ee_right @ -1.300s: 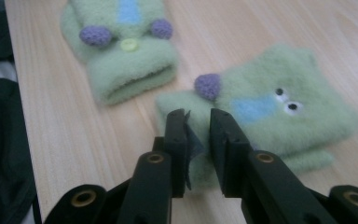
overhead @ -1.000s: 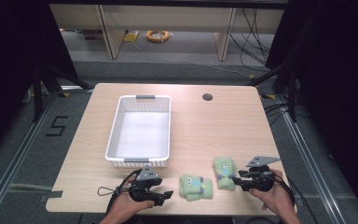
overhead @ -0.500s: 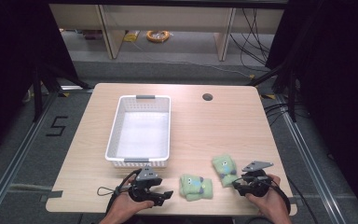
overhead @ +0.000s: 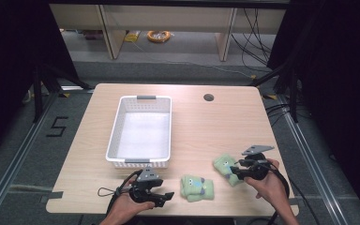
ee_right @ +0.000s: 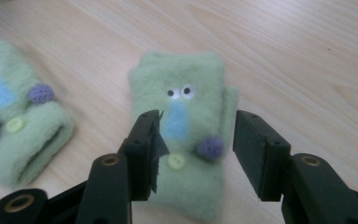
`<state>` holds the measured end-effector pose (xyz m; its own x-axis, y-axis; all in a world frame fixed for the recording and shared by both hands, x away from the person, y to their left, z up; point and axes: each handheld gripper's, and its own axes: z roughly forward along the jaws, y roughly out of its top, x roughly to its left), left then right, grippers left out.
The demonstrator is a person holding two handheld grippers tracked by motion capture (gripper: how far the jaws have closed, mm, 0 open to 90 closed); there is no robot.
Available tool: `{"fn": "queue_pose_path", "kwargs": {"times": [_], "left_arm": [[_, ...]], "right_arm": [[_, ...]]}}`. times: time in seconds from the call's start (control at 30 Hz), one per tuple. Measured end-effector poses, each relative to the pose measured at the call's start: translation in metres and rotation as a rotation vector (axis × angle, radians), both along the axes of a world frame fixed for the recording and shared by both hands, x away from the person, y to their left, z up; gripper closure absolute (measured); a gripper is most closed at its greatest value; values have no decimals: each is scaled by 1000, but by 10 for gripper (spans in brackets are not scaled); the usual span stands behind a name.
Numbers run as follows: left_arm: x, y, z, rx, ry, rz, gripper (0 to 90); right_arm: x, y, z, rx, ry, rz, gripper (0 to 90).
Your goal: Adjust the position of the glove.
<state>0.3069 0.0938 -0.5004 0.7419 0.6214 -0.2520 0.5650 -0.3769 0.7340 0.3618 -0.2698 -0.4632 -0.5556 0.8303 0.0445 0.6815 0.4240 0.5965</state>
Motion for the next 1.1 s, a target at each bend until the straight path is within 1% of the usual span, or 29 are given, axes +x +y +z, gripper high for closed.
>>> {"fn": "queue_pose_path", "kwargs": {"times": [0.03, 0.07, 0.1, 0.13, 0.17, 0.2, 0.27, 0.3, 0.33, 0.37, 0.4, 0.43, 0.47, 0.53, 0.57, 0.6, 0.67, 0.7, 0.77, 0.8, 0.83, 0.87, 0.9, 0.93, 0.97, 1.0, 1.03, 1.07, 1.1], "left_arm": [[0, 0, 0, 0, 1, 0, 350], [0, 0, 0, -1, 0, -2, 351], [1, 0, 0, -1, -1, -2, 351], [1, 0, 0, -1, 0, -2, 351], [0, 0, 0, -1, 0, -2, 350], [0, 0, 0, 0, 0, -3, 350], [0, 0, -1, 1, 9, 6, 350], [-1, -1, -1, -2, 8, 2, 350], [0, -1, -1, 2, 2, -6, 351], [0, 0, -1, 11, 2, -12, 351], [0, 0, -1, 13, 2, -15, 350], [0, -1, -1, 4, 3, -8, 350], [-1, -1, -1, 5, 2, -10, 351], [0, -1, -1, 8, 0, -10, 351], [-1, -1, -1, 3, 2, -9, 351], [-1, -1, -1, -4, 3, -4, 351], [0, 0, 0, 2, 1, -5, 351], [-1, 0, -1, -5, 13, 7, 351], [0, 1, 0, 0, 2, -5, 351], [1, 2, 0, 11, 1, -13, 351], [1, 1, 0, -9, 2, 4, 351], [1, 1, 0, -7, 13, 7, 351], [1, 2, 0, -7, 10, 8, 351], [2, 4, 1, 13, -1, -15, 351], [2, 3, 1, -5, 2, 3, 351], [2, 3, 1, -9, 3, 7, 352], [1, 2, 1, -15, 14, 18, 352], [1, 3, 1, -13, 11, 15, 352], [1, 3, 1, -12, 2, 8, 352]], "right_arm": [[3, 1, -1, -28, 5, 23, 499], [6, 4, -1, -42, 31, 30, 491], [8, 8, -3, -44, 34, 27, 491], [10, 11, -4, -57, 44, 24, 490], [14, 17, -8, -81, 79, 26, 475], [14, 17, -8, -81, 79, 26, 475], [18, 21, -15, -109, 118, 26, 463], [21, 21, -18, -105, 125, 25, 457], [23, 20, -20, -97, 120, 25, 457], [24, 19, -21, -90, 123, 20, 468], [25, 19, -21, -77, 129, 27, 511], [25, 17, -22, -65, 125, 41, 545], [24, 16, -22, -53, 122, 38, 561], [24, 13, -24, -32, 113, 63, 647], [24, 12, -23, -20, 125, 70, 686], [24, 12, -24, -18, 124, 74, 715], [24, 12, -24, -17, 124, 98, 753], [23, 14, -23, -24, 134, 95, 767], [24, 15, -21, -64, 122, 103, 786], [25, 14, -20, -67, 78, 169, 788], [23, 15, -17, -71, 92, 166, 790], [24, 15, -15, -63, 80, 185, 790], [23, 16, -12, -65, 59, 202, 789], [21, 16, -7, -54, 47, 205, 789], [19, 16, -1, -54, 23, 214, 789], [14, 17, 12, -35, 39, 262, 788], [14, 17, 12, -35, 39, 262, 788], [11, 20, 17, -27, 32, 296, 787], [9, 22, 21, -25, 12, 336, 787]]}}
